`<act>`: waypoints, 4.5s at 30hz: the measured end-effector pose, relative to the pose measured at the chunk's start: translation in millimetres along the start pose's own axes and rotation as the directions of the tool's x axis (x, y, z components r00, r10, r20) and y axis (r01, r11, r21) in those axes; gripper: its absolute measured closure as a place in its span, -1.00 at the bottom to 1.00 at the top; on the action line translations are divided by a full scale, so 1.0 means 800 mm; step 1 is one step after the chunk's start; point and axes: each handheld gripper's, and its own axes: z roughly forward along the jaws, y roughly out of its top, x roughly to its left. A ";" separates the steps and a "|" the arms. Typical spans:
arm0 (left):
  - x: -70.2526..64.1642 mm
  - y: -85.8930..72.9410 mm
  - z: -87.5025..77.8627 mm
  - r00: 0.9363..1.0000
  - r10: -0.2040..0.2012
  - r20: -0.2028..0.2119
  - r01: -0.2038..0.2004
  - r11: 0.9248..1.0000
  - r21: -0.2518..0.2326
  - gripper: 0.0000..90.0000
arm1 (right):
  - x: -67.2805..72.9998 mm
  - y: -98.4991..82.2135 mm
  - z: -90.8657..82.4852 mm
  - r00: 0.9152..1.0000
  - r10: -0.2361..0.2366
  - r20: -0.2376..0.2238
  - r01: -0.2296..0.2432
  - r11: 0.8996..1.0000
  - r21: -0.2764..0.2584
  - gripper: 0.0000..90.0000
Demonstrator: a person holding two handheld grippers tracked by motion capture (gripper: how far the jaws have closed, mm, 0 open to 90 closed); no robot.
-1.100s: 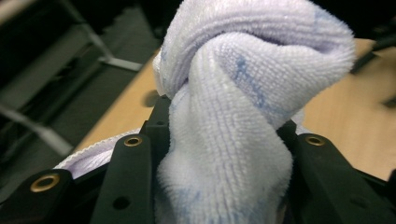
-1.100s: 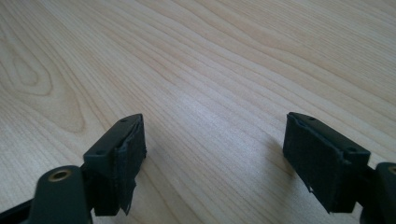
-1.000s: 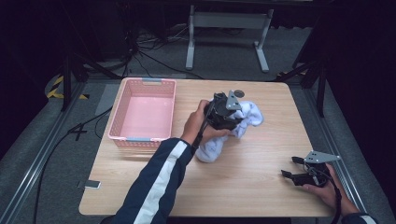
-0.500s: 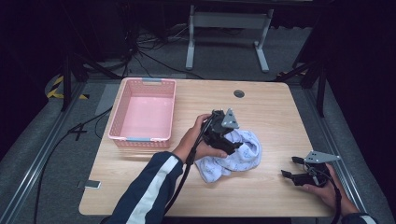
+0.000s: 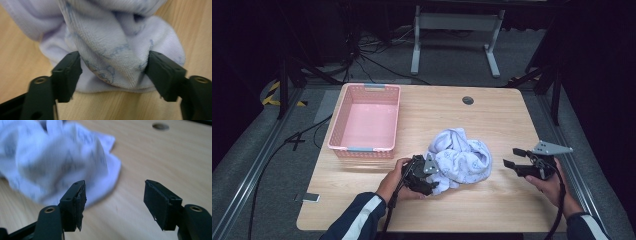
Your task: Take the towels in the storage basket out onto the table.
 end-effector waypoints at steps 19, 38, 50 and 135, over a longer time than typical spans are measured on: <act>-0.037 -0.045 -0.035 0.996 0.014 0.087 -0.015 1.000 0.010 0.63 | 0.022 0.067 0.135 0.998 -0.044 -0.054 0.051 0.988 0.143 0.62; -0.054 -0.087 -0.092 0.985 -0.168 -0.036 0.165 0.983 -0.077 0.21 | -0.016 0.056 0.081 0.989 0.002 0.150 -0.026 0.987 0.160 0.32; 0.001 -0.106 -0.102 0.940 -0.320 -0.121 0.302 0.942 -0.146 0.06 | -0.029 0.059 0.065 0.984 -0.031 0.177 0.027 0.999 0.026 0.04; -0.058 -0.091 -0.059 0.976 -0.210 0.058 0.211 0.977 -0.015 0.56 | -0.098 0.041 0.136 0.999 0.028 0.018 -0.032 0.973 0.227 0.29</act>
